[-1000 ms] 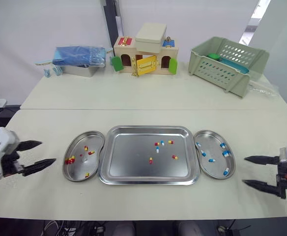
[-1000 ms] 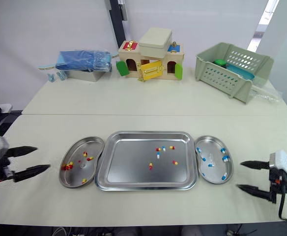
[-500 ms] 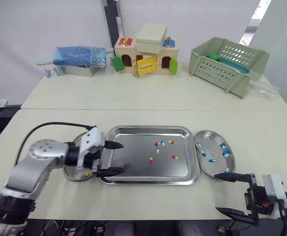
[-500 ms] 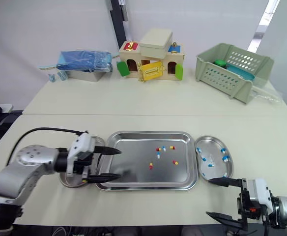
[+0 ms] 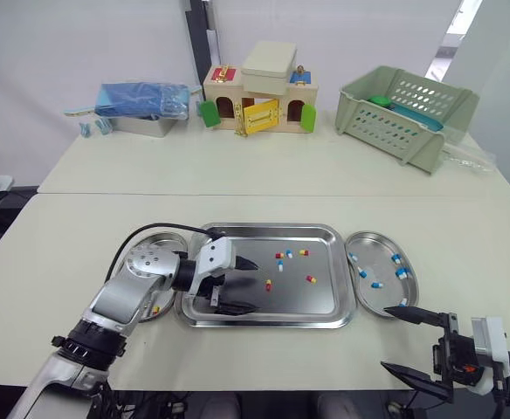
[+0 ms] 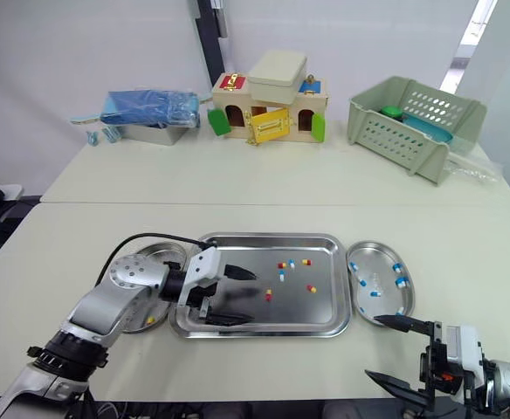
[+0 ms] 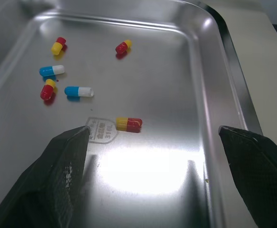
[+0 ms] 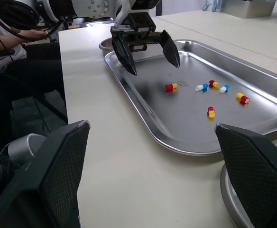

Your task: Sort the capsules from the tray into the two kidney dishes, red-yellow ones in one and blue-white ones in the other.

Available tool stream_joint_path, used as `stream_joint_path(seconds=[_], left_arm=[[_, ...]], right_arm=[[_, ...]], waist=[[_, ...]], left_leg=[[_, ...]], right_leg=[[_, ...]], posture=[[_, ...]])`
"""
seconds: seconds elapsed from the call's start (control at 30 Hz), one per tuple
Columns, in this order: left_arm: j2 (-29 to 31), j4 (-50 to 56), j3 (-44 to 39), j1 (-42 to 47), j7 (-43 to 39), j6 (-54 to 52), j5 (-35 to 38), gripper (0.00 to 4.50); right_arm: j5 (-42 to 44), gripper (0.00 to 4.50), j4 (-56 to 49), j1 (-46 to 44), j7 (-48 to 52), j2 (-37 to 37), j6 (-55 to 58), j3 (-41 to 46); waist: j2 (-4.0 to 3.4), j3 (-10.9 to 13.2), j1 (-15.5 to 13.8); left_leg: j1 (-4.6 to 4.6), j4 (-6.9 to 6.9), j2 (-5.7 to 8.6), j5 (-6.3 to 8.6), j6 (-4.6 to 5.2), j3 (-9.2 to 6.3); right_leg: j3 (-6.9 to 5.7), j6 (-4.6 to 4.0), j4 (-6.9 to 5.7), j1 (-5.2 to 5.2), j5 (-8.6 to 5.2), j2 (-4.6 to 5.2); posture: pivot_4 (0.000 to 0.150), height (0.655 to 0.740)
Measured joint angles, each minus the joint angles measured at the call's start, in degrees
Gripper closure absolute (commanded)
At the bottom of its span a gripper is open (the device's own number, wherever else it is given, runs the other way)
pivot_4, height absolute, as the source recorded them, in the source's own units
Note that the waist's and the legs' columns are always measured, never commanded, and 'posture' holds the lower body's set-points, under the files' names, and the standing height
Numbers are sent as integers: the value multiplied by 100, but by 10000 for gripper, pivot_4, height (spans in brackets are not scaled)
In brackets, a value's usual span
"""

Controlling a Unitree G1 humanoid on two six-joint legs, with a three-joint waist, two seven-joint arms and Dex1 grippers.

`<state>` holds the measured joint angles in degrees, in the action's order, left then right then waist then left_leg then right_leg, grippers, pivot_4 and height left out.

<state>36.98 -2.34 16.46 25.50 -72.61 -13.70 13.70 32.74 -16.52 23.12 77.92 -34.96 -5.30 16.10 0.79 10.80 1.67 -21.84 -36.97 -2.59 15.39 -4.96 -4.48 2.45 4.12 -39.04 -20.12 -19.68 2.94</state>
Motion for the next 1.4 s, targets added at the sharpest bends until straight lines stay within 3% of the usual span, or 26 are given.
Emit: stream_joint_path(seconds=[0.27, 0.37, 0.5, 0.77, 0.87, 0.97, 1.4], left_arm=[[-343, -471, 337, 268, 84, 241, -495, 0], [-366, -525, 340, 269, 77, 392, -585, 5720], [-404, -540, 342, 269, 61, 428, -639, 17996], [-507, -554, 343, 269, 71, 480, -741, 17996], [-542, -583, 344, 269, 73, 511, -749, 23282], [-562, -606, 343, 271, 76, 526, -750, 32307], [-581, -624, 344, 271, 82, 540, -751, 32307]], right_arm=[[-9, 394, -121, 126, -236, -1, -7, -66], [-11, 0, -156, 162, -346, -1, 2, -90], [-9, 0, -300, 195, -517, -12, 67, -149], [-8, 0, -354, 221, -664, -21, 99, -162], [-7, 0, -357, 219, -694, -36, 106, -164], [-5, 0, -358, 222, -700, -53, 108, -164], [-1, 0, -359, 204, -762, -93, 204, -164]], waist=[[-2, -2, 15], [-4, -4, 7], [-5, -6, 3], [-5, -9, 1], [-5, -9, 1], [-6, -10, 1], [-6, -11, 1]], left_leg=[[3, 0, 0, 0, 0, 0], [3, 0, 0, 0, 0, -1], [3, 0, 0, 0, 0, -1], [7, -1, 0, 0, 0, -2], [8, -1, 0, 0, 0, -2], [8, -1, 0, 0, 0, -2], [10, -1, 0, 0, 0, -3]], right_leg=[[2, 0, -1, 0, 0, 0], [1, 0, -1, 2, 0, 0], [0, 0, 0, 3, 0, 0], [0, 0, -1, 7, 0, 0], [0, 0, -1, 8, 0, 0], [0, 0, -1, 8, 0, 0], [-1, 0, 0, 11, 0, 0]], posture=[[1500, 7400], [1500, 7400], [1500, 7400], [1500, 7400], [1500, 7400], [1500, 7400], [1500, 7400]])
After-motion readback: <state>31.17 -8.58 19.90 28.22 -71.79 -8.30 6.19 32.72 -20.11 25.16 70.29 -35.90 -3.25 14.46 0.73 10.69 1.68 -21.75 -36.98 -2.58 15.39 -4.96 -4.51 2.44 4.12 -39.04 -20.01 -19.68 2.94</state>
